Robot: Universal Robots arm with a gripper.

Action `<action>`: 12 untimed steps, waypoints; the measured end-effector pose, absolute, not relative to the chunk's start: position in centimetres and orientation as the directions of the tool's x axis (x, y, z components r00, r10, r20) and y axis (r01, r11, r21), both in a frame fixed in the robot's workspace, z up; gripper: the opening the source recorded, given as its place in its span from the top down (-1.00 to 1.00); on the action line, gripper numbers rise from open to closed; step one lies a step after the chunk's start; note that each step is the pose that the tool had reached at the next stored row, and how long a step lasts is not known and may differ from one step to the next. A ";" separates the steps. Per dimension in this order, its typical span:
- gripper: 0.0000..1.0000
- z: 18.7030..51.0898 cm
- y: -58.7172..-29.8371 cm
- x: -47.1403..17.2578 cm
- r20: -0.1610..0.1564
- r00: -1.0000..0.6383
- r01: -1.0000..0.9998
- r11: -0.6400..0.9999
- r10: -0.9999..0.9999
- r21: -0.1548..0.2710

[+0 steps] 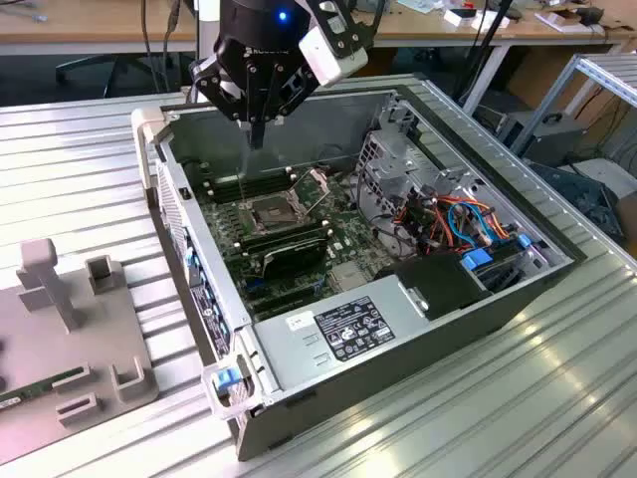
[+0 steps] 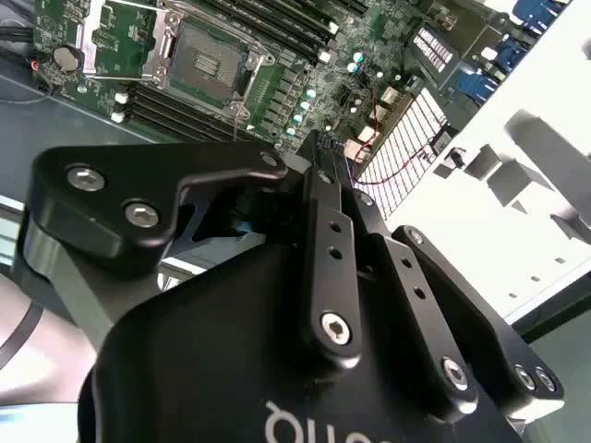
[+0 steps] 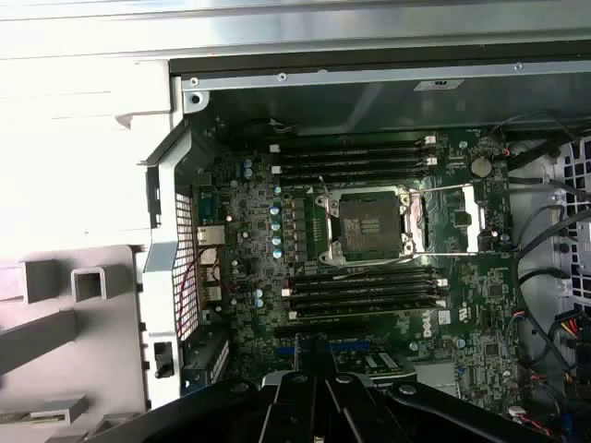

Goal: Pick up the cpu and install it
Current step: 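Reach for the cpu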

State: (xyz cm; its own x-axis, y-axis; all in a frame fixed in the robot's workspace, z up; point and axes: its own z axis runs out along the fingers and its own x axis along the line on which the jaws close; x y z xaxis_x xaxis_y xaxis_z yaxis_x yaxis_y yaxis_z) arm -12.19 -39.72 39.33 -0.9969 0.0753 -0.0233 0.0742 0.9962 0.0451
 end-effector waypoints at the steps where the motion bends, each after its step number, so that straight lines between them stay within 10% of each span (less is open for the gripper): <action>1: 0.79 39.3 -39.7 -12.2 -0.023 -0.997 0.074 0.996 0.075 0.045; 12: 0.79 39.3 -39.7 -12.2 -0.023 -0.997 0.074 0.996 0.075 0.045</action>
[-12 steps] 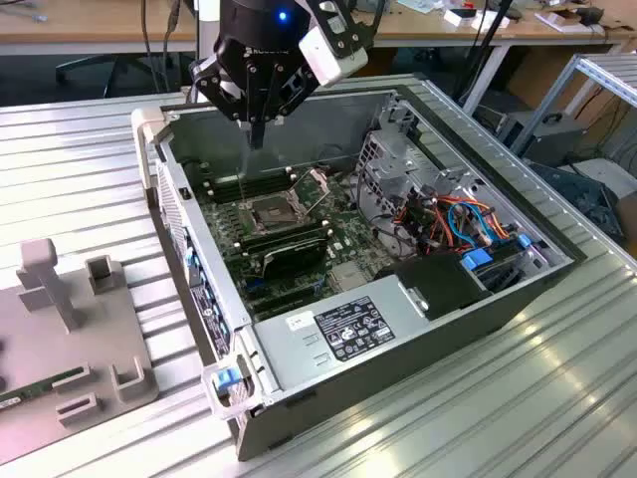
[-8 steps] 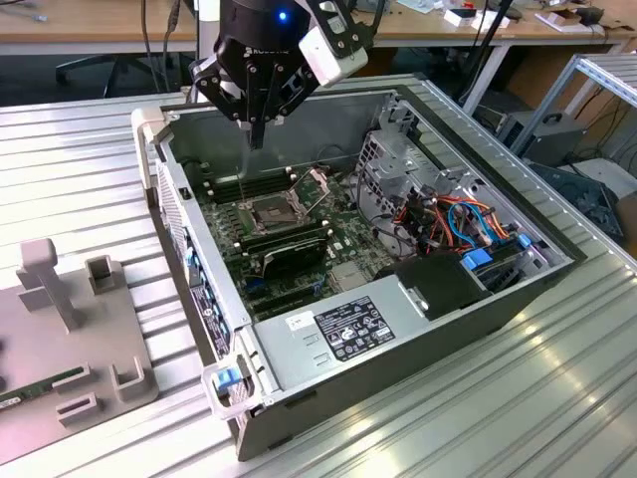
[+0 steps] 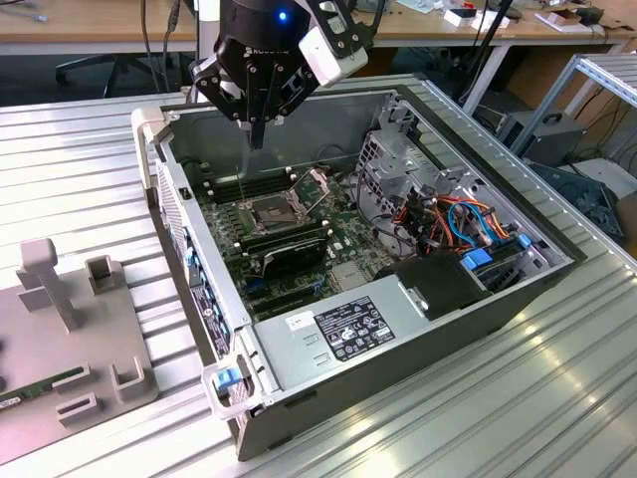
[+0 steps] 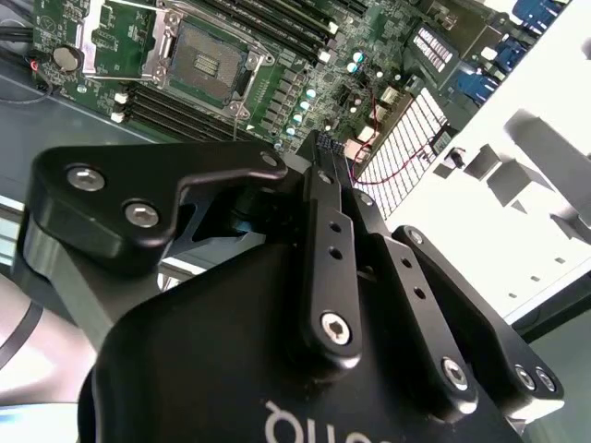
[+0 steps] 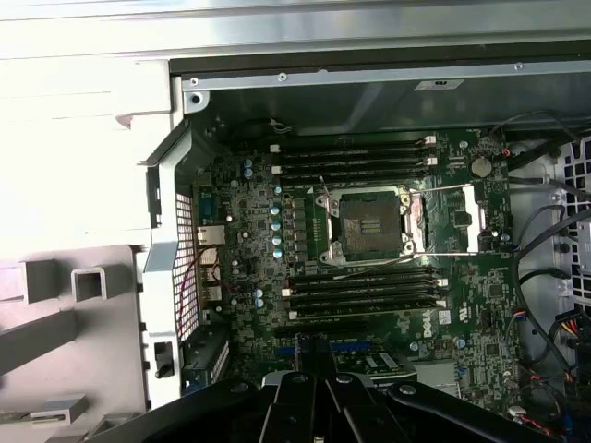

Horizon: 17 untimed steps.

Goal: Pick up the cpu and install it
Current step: 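Reach for the cpu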

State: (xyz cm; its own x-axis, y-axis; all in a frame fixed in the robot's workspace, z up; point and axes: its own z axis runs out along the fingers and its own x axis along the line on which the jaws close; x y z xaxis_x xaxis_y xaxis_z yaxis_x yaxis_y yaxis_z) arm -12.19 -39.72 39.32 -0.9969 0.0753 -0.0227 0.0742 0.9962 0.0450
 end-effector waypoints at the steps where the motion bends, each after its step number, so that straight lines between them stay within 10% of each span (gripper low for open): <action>1: 0.79 39.3 -39.7 -12.2 -0.023 -0.997 0.074 0.996 0.075 0.045; 17: 0.79 39.3 -39.7 -12.6 -0.023 -0.997 0.074 0.996 0.075 0.045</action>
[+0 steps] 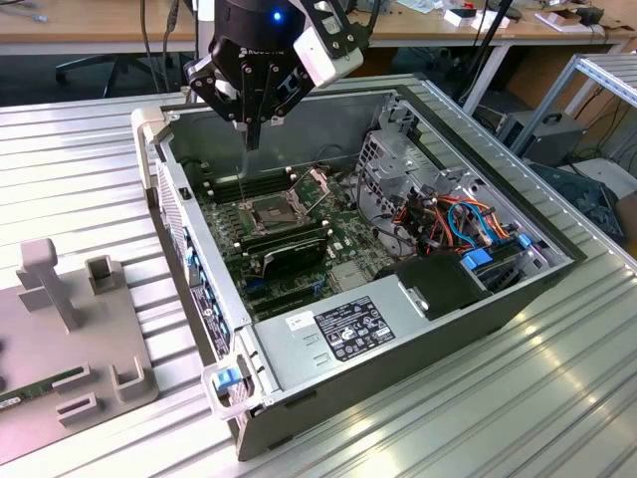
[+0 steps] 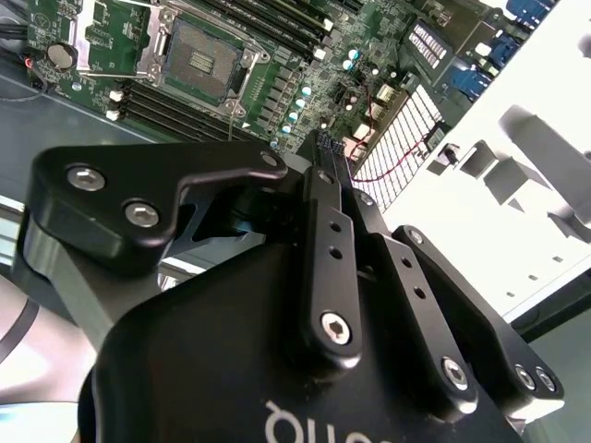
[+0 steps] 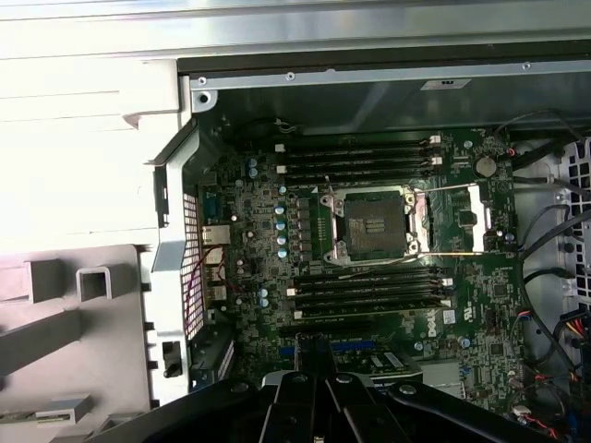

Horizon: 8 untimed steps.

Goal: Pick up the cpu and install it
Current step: 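Reach for the cpu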

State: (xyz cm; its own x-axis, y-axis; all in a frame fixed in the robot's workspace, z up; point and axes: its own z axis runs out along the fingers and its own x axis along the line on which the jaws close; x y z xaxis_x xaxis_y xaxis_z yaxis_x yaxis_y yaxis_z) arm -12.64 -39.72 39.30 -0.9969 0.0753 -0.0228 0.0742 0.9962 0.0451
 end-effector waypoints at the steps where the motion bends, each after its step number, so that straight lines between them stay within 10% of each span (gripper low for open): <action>1: 0.79 39.3 -39.7 -12.6 -0.023 -0.997 0.074 0.996 0.075 0.045; 8: 0.79 39.3 -39.7 -13.1 -0.023 -0.997 0.074 0.996 0.075 0.045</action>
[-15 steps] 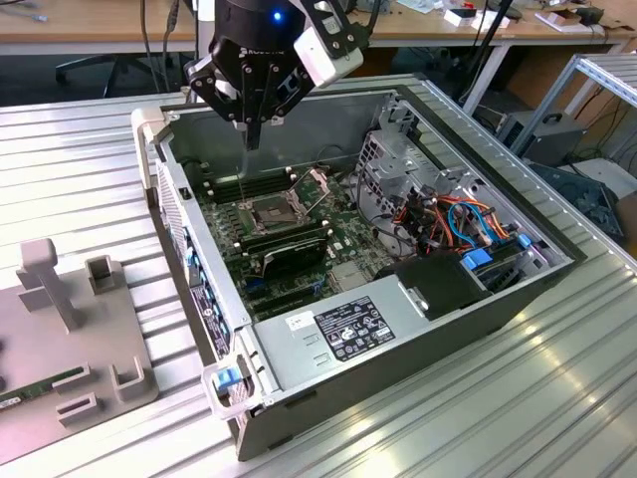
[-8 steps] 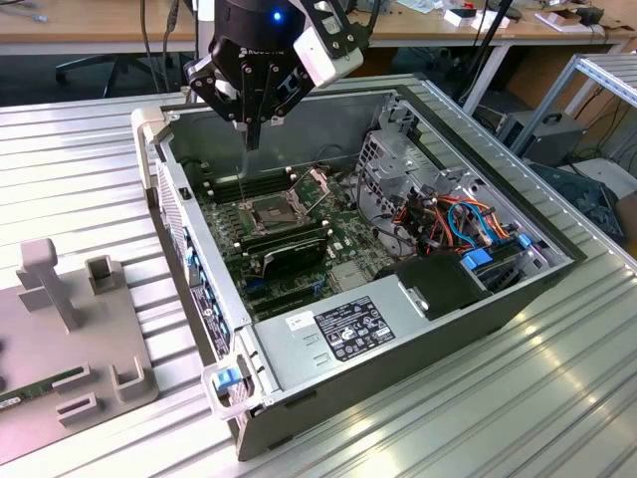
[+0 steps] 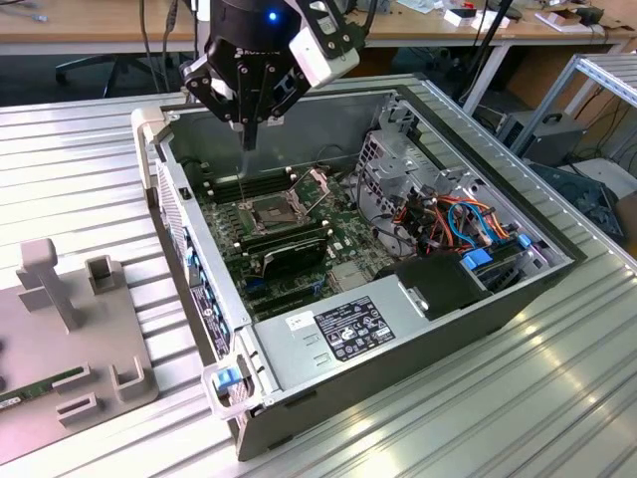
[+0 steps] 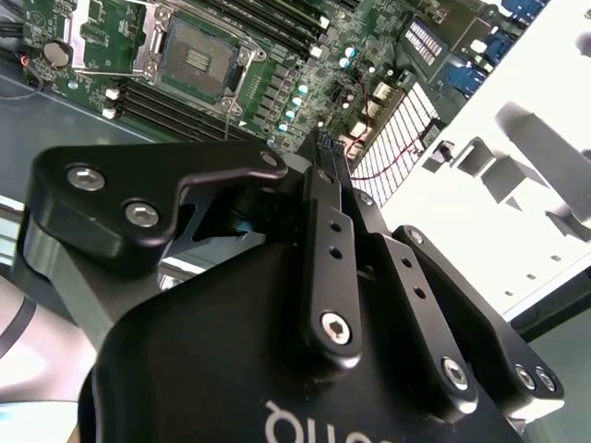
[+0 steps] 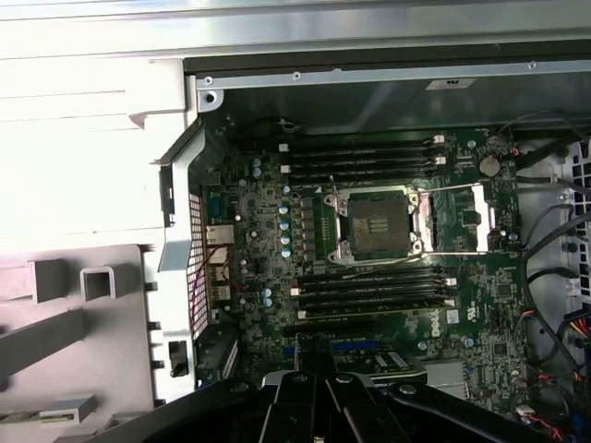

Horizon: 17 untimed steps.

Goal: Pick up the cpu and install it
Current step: 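Reach for the cpu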

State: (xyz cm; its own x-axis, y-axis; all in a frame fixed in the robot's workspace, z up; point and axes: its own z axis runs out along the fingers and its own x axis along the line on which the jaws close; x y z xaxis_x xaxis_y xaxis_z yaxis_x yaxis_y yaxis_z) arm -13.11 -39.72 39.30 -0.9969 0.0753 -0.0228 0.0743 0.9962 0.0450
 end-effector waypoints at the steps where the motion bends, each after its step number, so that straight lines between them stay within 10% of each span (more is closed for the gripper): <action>1: 0.79 39.3 -39.7 -13.1 -0.023 -0.997 0.074 0.996 0.075 0.045; 17: 0.79 39.3 -39.7 -14.1 -0.023 -0.997 0.074 0.996 0.075 0.045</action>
